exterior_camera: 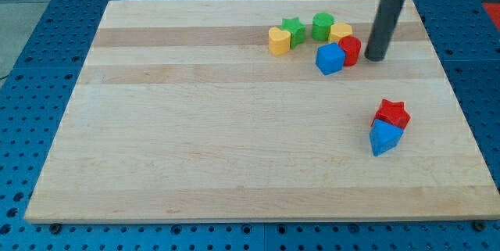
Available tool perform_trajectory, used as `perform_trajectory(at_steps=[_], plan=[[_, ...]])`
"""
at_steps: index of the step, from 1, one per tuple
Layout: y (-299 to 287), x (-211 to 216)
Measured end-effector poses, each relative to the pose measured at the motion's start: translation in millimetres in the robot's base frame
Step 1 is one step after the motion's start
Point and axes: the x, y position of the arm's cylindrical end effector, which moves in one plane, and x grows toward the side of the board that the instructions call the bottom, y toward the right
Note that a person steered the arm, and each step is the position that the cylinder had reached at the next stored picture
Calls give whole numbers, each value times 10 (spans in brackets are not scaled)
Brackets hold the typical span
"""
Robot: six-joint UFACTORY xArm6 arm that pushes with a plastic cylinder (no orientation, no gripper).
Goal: Slide the red star closer to the yellow heart
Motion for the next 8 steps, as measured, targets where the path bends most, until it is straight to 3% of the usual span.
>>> perform_trajectory(at_steps=[3,4,6,8], plan=[[1082,583],[854,819],[-18,839],[-147,873]])
